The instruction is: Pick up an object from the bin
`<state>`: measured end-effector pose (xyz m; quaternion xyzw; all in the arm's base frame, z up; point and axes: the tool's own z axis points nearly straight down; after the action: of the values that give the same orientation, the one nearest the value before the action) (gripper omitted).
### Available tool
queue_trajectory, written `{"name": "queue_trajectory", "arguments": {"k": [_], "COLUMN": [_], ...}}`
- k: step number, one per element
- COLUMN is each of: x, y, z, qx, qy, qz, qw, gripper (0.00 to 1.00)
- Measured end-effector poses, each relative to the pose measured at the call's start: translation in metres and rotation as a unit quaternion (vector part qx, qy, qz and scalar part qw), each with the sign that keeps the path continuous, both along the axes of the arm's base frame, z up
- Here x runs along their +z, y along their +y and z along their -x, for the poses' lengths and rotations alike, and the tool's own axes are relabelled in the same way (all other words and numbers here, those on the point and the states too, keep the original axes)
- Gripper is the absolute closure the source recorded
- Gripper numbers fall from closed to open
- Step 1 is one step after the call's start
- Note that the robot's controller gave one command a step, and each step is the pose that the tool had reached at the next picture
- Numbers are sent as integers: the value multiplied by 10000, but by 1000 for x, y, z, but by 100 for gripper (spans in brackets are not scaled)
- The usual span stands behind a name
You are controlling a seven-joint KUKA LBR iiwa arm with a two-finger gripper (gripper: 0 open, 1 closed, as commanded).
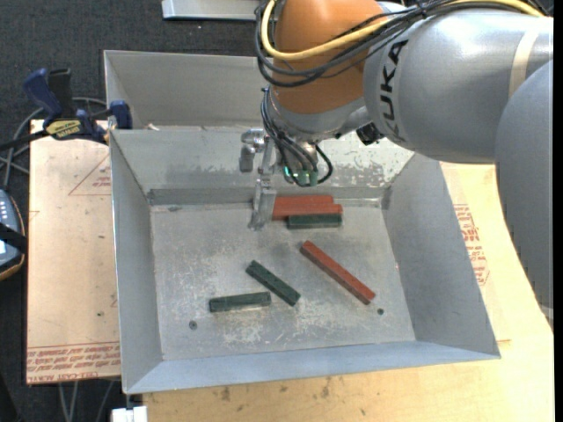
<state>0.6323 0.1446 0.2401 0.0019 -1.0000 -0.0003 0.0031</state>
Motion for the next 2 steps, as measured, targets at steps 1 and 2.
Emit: {"name": "queue_trajectory", "arguments": {"k": [1,2], "x": [-60,-165], "y": [-40,-20], "z": [31,81], "qx": [481,875], "qy": [-1,16], "qz": [7,-5], "qw": [9988,9962], "gripper": [0,0]}}
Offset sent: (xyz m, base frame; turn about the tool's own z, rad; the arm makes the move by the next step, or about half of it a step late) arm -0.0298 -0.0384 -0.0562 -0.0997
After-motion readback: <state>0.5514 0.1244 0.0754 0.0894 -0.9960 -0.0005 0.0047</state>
